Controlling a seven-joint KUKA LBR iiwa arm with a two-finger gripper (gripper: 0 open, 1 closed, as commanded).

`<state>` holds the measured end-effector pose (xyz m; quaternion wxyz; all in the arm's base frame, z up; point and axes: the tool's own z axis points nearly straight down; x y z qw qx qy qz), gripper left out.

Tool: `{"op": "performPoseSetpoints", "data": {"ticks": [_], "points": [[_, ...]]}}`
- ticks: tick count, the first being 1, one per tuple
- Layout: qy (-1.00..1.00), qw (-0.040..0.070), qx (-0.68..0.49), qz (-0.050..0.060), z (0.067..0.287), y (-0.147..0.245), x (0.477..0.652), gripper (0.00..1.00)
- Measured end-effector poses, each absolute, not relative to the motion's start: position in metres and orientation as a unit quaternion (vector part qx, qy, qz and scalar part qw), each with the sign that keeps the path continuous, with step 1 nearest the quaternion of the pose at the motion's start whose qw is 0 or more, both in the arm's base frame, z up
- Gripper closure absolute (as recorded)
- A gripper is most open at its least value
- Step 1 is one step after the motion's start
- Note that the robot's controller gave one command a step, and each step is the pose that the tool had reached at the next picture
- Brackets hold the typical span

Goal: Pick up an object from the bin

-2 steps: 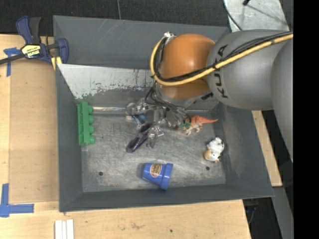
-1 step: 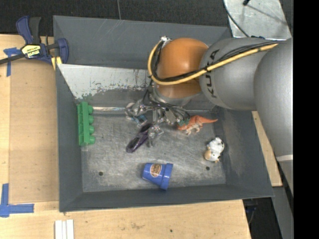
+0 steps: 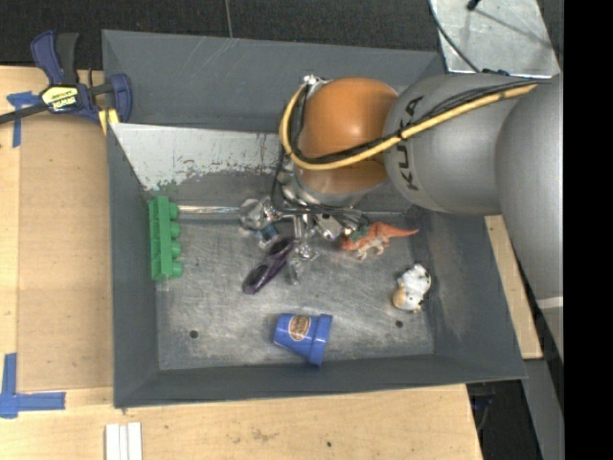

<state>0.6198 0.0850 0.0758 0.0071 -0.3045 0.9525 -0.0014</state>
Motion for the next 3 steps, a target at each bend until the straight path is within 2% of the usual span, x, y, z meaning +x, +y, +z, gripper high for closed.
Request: {"op": "performPoseSetpoints", "data": {"ticks": [1,2,3], "points": [[0.977,0.010,-0.215,0.002,0.080,0.083,0.630,1.00],[0.977,0.010,-0.214,0.002,0.080,0.083,0.630,1.00],[0.977,0.003,-0.213,0.000,0.109,0.083,0.632,1.00]]}}
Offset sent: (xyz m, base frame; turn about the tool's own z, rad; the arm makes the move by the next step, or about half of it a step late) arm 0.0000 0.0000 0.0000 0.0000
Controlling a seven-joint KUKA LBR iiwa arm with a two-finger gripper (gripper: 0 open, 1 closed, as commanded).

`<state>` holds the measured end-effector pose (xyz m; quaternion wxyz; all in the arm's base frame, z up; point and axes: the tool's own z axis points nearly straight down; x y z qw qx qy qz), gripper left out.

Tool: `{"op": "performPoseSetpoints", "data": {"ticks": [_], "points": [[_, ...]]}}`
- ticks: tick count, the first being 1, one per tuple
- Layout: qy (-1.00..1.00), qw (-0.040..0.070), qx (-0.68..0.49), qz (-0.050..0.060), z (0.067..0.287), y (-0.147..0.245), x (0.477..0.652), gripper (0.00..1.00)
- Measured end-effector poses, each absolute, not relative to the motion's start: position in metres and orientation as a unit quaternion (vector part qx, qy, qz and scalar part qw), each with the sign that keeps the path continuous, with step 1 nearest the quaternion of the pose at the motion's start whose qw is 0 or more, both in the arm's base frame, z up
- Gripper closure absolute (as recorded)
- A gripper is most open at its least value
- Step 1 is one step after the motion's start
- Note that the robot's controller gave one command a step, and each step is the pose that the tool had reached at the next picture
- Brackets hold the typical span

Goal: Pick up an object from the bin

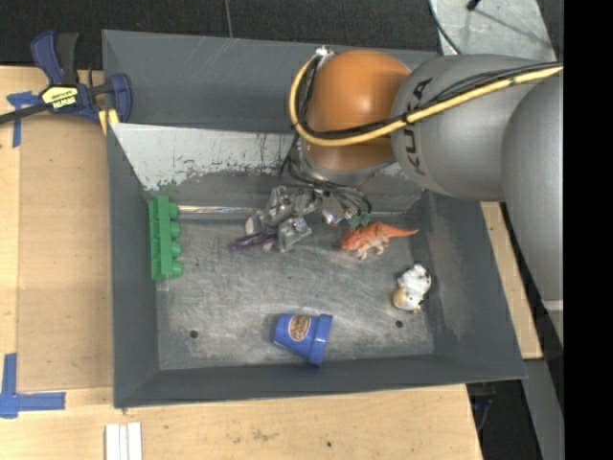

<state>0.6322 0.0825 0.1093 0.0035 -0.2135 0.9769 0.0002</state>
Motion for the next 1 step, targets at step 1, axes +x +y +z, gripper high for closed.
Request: {"op": "performPoseSetpoints", "data": {"ticks": [1], "points": [[0.977,0.003,-0.212,0.000,0.1347,0.0824,0.6322,1.00]]}}
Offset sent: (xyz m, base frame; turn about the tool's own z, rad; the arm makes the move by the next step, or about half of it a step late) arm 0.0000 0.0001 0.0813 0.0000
